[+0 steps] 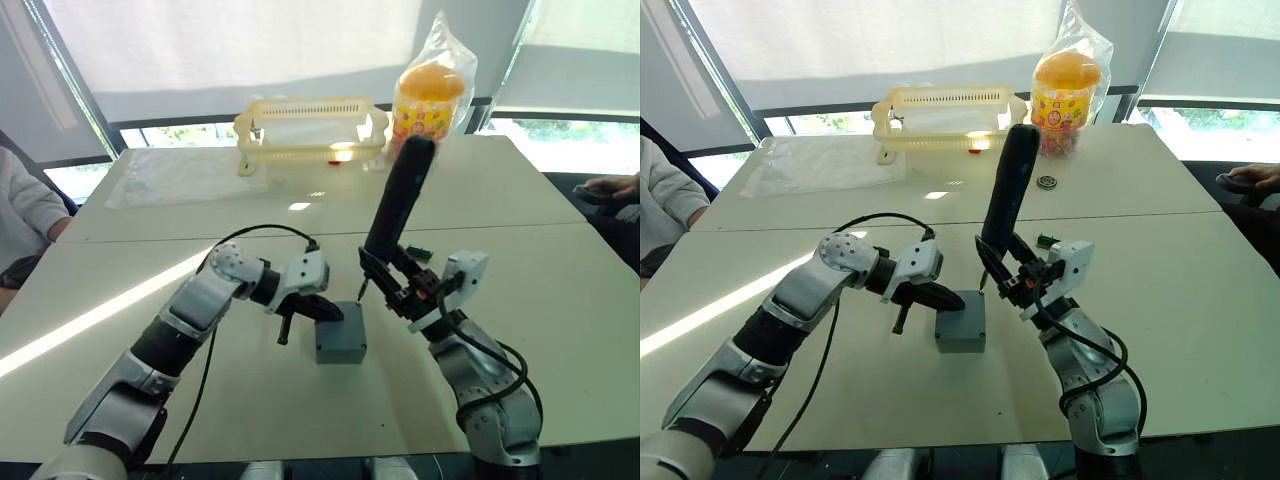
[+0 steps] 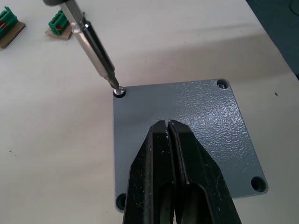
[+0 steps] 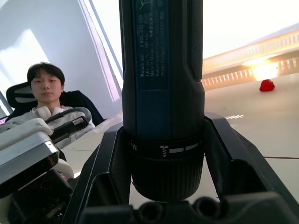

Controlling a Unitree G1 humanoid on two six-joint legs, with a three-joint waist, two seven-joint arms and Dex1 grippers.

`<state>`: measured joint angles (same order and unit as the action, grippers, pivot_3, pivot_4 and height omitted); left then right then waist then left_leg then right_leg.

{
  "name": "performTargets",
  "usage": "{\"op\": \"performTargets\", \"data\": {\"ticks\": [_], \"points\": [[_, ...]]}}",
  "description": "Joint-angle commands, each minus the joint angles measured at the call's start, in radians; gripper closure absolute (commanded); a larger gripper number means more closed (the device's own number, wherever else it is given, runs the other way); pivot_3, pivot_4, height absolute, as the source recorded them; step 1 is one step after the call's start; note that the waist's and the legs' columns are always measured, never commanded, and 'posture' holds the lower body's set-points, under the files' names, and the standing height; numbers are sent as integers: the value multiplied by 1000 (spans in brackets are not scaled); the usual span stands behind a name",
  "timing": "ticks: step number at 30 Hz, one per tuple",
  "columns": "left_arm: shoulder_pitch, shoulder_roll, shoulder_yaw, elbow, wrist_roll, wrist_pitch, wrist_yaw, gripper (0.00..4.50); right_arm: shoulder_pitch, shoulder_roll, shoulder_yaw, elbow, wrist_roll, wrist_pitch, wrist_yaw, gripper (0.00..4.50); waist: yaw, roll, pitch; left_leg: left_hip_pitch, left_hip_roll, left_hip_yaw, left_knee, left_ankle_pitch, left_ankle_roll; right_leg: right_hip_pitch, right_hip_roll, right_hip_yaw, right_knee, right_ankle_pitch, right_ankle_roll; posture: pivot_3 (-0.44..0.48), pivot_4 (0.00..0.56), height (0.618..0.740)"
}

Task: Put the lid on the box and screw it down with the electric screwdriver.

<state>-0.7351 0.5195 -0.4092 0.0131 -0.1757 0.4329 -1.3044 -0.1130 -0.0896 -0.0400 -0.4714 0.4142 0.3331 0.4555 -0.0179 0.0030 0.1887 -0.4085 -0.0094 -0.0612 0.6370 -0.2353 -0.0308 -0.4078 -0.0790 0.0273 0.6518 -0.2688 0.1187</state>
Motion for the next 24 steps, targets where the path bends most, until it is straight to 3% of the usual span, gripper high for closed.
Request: {"op": "performTargets", "data": {"ticks": [1,24], "points": [[20,19,-1,-34,0,14,-2,4500,-11,-8,9,-34,12,-54,4,2731,0,0,0,0,0,0,0,0,0,0,0,0,0,0,0,0,150,740],[11,16,-15,0,27,-26,4,4500,6,-39,40,5,-13,-113,-13,2731,0,-1,0,0,0,0,0,0,0,1,0,0,0,0,0,0,150,740]]}}
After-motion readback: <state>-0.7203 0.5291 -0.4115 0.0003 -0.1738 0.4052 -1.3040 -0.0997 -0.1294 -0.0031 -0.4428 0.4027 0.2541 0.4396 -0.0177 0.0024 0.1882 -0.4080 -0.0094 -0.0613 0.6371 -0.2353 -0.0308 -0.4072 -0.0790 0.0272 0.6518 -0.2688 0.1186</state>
